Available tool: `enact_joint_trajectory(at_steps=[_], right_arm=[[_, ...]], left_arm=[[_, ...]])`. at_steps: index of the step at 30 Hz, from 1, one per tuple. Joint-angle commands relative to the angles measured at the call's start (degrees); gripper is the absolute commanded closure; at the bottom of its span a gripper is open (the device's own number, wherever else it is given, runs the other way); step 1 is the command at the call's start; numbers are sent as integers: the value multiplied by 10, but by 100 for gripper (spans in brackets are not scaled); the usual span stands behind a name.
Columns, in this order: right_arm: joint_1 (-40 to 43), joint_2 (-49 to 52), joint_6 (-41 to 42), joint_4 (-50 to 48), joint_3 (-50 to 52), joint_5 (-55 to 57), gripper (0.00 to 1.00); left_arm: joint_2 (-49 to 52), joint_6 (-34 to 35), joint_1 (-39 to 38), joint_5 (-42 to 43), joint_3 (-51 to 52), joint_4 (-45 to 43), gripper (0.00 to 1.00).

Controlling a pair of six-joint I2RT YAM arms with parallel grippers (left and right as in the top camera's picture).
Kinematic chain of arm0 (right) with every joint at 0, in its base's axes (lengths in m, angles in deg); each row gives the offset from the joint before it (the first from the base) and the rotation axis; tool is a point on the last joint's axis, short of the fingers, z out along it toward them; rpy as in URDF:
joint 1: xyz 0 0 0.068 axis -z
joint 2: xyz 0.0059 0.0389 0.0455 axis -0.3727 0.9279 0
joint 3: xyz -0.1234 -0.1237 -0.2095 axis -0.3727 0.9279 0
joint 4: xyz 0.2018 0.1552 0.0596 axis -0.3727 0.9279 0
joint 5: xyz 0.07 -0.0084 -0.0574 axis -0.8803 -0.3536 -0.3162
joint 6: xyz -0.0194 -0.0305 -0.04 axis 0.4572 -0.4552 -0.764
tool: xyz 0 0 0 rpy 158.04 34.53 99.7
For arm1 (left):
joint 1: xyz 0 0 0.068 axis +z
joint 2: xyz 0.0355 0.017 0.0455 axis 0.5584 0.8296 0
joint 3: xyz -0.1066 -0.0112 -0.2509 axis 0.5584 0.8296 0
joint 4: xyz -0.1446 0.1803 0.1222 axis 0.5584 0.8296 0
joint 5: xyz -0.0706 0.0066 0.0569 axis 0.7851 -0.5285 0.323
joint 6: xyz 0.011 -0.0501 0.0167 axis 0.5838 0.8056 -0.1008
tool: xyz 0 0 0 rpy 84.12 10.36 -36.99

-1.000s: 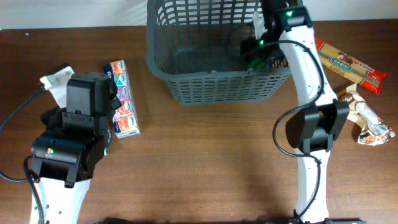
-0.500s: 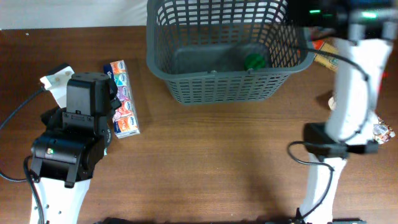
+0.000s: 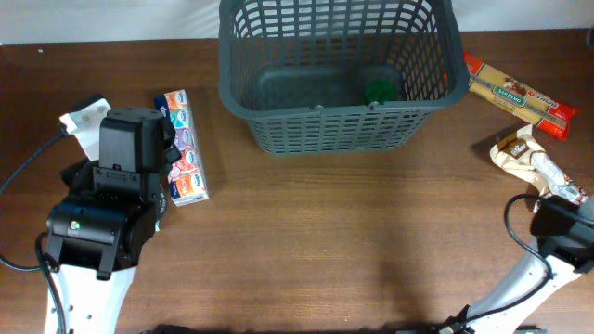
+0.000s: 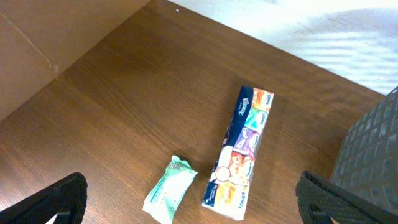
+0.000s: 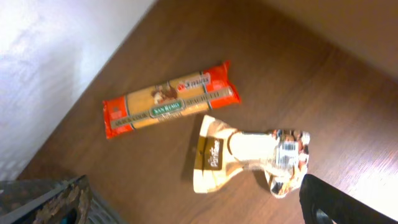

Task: Pack container
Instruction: 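Move the right gripper to the clear bag of white rice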

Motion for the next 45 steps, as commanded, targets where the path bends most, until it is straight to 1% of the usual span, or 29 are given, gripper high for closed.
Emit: enact_joint_trajectory(at_steps=[1, 6, 11, 13, 15, 21, 27, 29, 32, 35, 39, 45], right_arm=[[30, 1, 36, 4, 45, -34, 1], [54, 0, 240, 4, 172, 32, 1], [56, 2, 448, 1, 323, 101, 1], [55, 5, 519, -9, 371, 103, 1], [53, 7, 568, -33, 417, 89, 1], [44, 7, 614, -134, 501, 65, 1], [40, 11, 614, -280, 561, -4, 1], [38, 16, 619, -315, 572, -12, 1], [36, 27, 653, -322, 576, -10, 1], [33, 37, 657, -319, 576, -12, 1], [33, 41, 688, -291, 576, -5, 1], [34, 47, 682, -284, 576, 29, 1]], left_arm=[[-2, -7, 4, 2, -7, -1, 1], [-2, -7, 4, 2, -7, -1, 1], [-2, -7, 4, 2, -7, -1, 1], [-2, -7, 4, 2, -7, -1, 1], [-2, -7, 4, 2, -7, -1, 1], [-2, -7, 4, 2, -7, -1, 1], [-2, -7, 4, 2, -7, -1, 1], [-2, -7, 4, 2, -7, -1, 1], [-2, -7, 4, 2, -7, -1, 1], [-2, -7, 4, 2, -7, -1, 1], [-2, -7, 4, 2, -7, -1, 1], [-2, -7, 4, 2, -7, -1, 1]])
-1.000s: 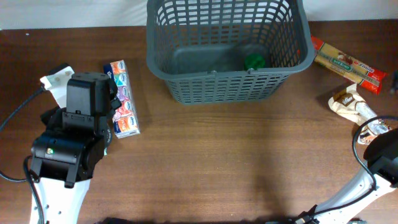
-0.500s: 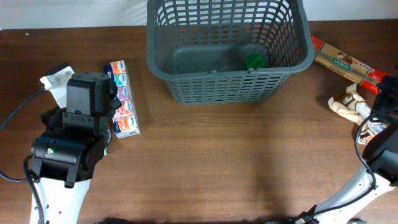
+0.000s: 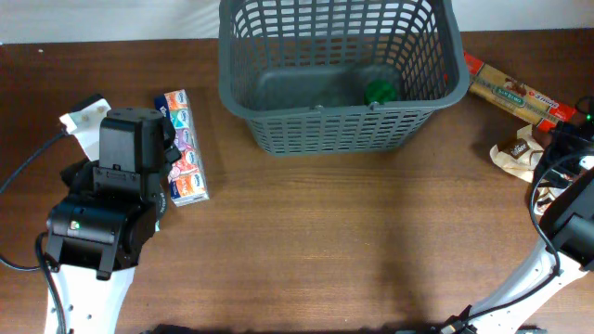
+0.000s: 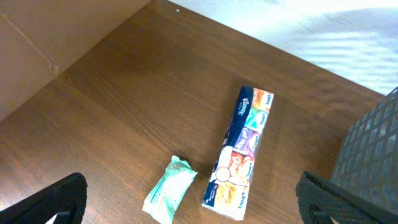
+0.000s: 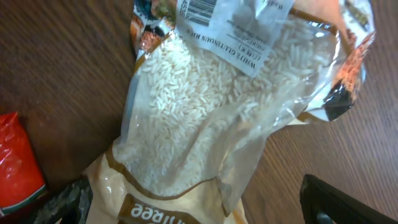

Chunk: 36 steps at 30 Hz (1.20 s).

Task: Pack container
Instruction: 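Move the right gripper to the clear bag of white rice, then close the right gripper on the rice bag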

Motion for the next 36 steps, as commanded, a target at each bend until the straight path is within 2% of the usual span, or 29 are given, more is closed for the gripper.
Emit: enact_joint_trajectory(at_steps=[1, 16, 24, 26, 29, 30, 31, 32, 33, 36], right_arm=[[-2, 13, 9, 0, 3, 36, 2], [-3, 76, -67, -30, 3, 38, 1], [-2, 86, -82, -12, 3, 32, 2], [-2, 86, -82, 0, 3, 32, 20], [-2, 86, -85, 14, 3, 18, 35], [-2, 86, -101, 13, 3, 9, 45], [-2, 85, -116, 11, 3, 5, 60], [-2, 84, -132, 12, 1, 3, 88], [-2, 83, -149, 11, -1, 2, 96], [-1, 72, -207, 12, -23, 2, 96]], left_arm=[[-2, -7, 3, 2, -7, -1, 1], [-2, -7, 3, 2, -7, -1, 1], [-2, -7, 3, 2, -7, -1, 1], [-2, -7, 3, 2, -7, -1, 1], [-2, -7, 3, 2, -7, -1, 1], [-2, -7, 3, 2, -7, -1, 1], [-2, -7, 3, 2, -7, -1, 1], [-2, -7, 3, 2, -7, -1, 1], [-2, -7, 3, 2, -7, -1, 1], [-2, -7, 3, 2, -7, -1, 1]])
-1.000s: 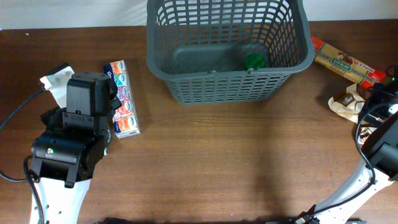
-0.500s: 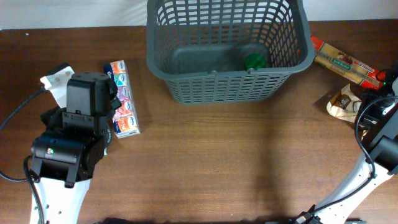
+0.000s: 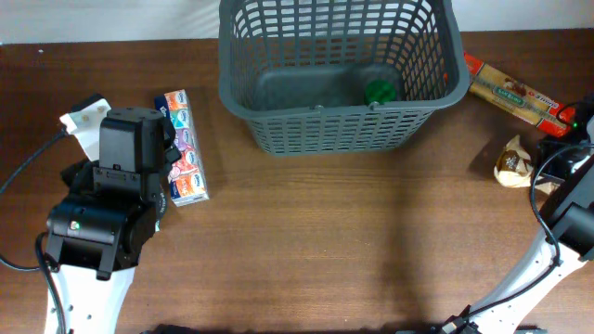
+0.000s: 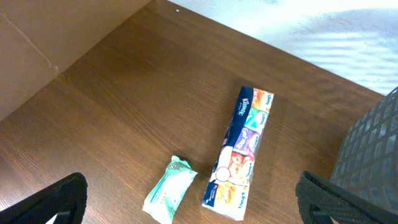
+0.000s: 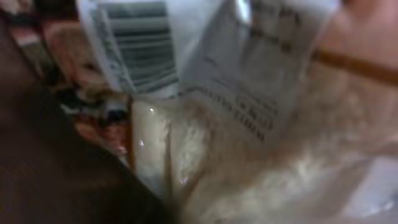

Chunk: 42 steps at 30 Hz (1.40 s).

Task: Pack container
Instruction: 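Close the right gripper on the rice bag, then lift the rice bag with the right gripper and drop it into the basket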

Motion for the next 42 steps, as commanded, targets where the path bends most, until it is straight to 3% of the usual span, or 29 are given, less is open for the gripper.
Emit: enact_joint_trajectory(at_steps=[1, 7, 10, 11, 17, 23, 28, 36, 42], right_arm=[[0, 6, -93, -5, -26, -10, 96], [1, -47, -278, 7, -207, -23, 96], [-3, -77, -371, 9, -345, -75, 96], [-7, -94, -404, 7, -443, -128, 96], [-84, -120, -472, -37, -696, -295, 96], [-256, -131, -607, -45, -681, -328, 96], [-360, -119, -669, -13, -623, -193, 96], [-403, -119, -713, -40, -394, -148, 96], [-403, -119, -713, -54, -290, -148, 96]], left_arm=[[-2, -7, 3, 2, -7, -1, 1], [-2, -7, 3, 2, -7, -1, 1], [-2, -7, 3, 2, -7, -1, 1], [-2, -7, 3, 2, -7, -1, 1], [-2, -7, 3, 2, -7, -1, 0], [-2, -7, 3, 2, -7, -1, 1], [-2, -7, 3, 2, -7, -1, 1], [-2, -7, 3, 2, -7, -1, 1], [-2, -7, 3, 2, -7, -1, 1]])
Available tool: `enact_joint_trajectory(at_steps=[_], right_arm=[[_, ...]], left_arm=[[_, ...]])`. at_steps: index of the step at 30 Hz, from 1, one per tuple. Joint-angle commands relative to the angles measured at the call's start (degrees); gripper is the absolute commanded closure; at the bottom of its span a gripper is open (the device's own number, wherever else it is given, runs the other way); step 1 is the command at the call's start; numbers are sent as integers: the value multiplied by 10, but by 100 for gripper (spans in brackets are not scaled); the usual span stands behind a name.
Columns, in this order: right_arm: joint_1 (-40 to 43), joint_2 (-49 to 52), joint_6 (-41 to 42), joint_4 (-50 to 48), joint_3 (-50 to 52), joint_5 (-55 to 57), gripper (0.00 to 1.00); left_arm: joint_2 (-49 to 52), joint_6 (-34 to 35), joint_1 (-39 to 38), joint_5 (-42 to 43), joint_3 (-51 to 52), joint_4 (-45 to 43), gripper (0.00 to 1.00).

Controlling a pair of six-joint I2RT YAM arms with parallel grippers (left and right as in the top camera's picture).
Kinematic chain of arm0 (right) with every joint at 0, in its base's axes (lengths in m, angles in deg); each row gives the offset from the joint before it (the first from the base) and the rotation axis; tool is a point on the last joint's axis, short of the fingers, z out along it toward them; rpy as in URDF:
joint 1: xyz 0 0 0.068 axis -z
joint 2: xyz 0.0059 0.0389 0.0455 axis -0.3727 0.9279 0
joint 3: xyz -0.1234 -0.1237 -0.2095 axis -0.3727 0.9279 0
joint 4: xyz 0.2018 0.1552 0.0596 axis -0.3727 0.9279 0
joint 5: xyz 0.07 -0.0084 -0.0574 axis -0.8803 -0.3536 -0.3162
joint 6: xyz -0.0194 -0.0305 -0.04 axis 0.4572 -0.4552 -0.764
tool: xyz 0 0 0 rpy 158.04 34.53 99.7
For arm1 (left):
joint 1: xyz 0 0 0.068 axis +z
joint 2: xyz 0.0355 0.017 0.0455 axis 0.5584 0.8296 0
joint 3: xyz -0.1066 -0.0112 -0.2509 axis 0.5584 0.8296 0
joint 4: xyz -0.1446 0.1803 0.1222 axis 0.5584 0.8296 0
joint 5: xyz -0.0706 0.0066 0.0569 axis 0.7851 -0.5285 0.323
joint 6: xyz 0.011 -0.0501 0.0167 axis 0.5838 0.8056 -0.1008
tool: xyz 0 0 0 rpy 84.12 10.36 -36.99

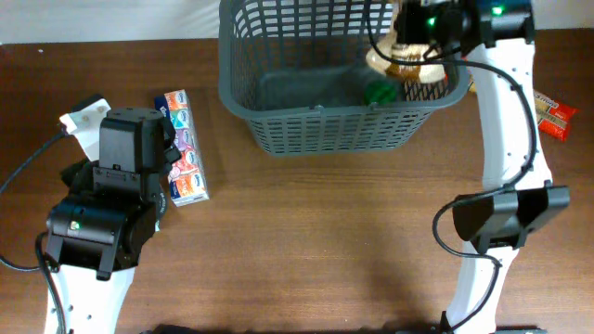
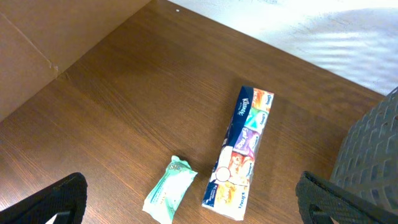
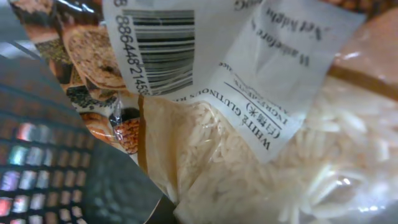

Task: Pack container
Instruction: 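Lift the rice bag with the right gripper and drop it into the basket, then move the right gripper back to the red spaghetti packet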

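The dark grey plastic basket (image 1: pixel 334 121) stands at the back middle with a green item (image 1: pixel 378 91) on its floor. My right gripper (image 1: pixel 419 32) is shut on the bag of white rice (image 1: pixel 401 61) and holds it over the basket's right part. That rice bag (image 3: pixel 249 124) fills the right wrist view, hiding the fingers, with basket mesh (image 3: pixel 37 155) below. My left gripper (image 2: pixel 193 208) hangs open over the left of the table, above a Kleenex tissue pack (image 2: pixel 239 152) and a green wipes packet (image 2: pixel 168 190).
The red end of a spaghetti pack (image 1: pixel 555 116) shows at the back right, the rest hidden behind my right arm. The tissue pack (image 1: pixel 181 148) lies left of the basket. A white item (image 1: pixel 82 116) sits at the far left beside my left arm.
My right gripper, shut on the rice bag at the table's right edge, is now over the basket's right part with the bag hanging in it. The left arm has not moved.
My right gripper was open high above the rice bag and spaghetti pack at the right. It was then open close over the rice bag, then shut on it at the table's edge. Now the bag hangs over the basket. The left side stayed unchanged throughout.
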Motion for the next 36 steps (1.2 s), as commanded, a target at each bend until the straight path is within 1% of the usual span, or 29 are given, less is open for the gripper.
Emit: enact_joint_trajectory(at_steps=[1, 7, 9, 10, 11, 12, 14, 15, 19, 23, 26, 29, 32, 33, 35, 36], right_arm=[[-3, -18, -11, -14, 45, 9, 96], [-3, -18, -8, -24, 118, 9, 96], [-3, -18, -7, -30, 133, 9, 94], [-3, -18, -7, -33, 136, 9, 90], [-3, -18, -4, -37, 138, 10, 77], [-3, -18, -1, -41, 138, 10, 72], [-3, -18, 14, -52, 137, 12, 59], [-3, -18, 17, -57, 137, 11, 55], [-3, -18, 38, -76, 137, 11, 49], [-3, -18, 40, -85, 127, 9, 43], [-3, -18, 41, -83, 110, 8, 42], [-3, -19, 44, -78, 52, -9, 39], [-2, -19, 52, -62, -31, -19, 33], [3, -19, 54, -37, -108, -16, 28], [15, -21, 55, -4, -193, 9, 18], [24, -22, 55, 12, -230, 28, 9]], left_arm=[[-2, -7, 4, 2, -7, -1, 1], [-2, -7, 4, 2, -7, -1, 1], [-2, -7, 4, 2, -7, -1, 1], [-2, -7, 4, 2, -7, -1, 1], [-2, -7, 4, 2, -7, -1, 0], [-2, -7, 4, 2, -7, -1, 1], [-2, -7, 4, 2, -7, -1, 1], [-2, -7, 4, 2, -7, -1, 1], [-2, -7, 4, 2, -7, -1, 1], [-2, -7, 4, 2, -7, -1, 1], [-2, -7, 4, 2, -7, -1, 1], [-2, -7, 4, 2, -7, -1, 1], [-2, -7, 4, 2, -7, -1, 1], [-2, -7, 4, 2, -7, -1, 1], [-2, -7, 4, 2, -7, -1, 1], [-2, -7, 4, 2, -7, -1, 1]])
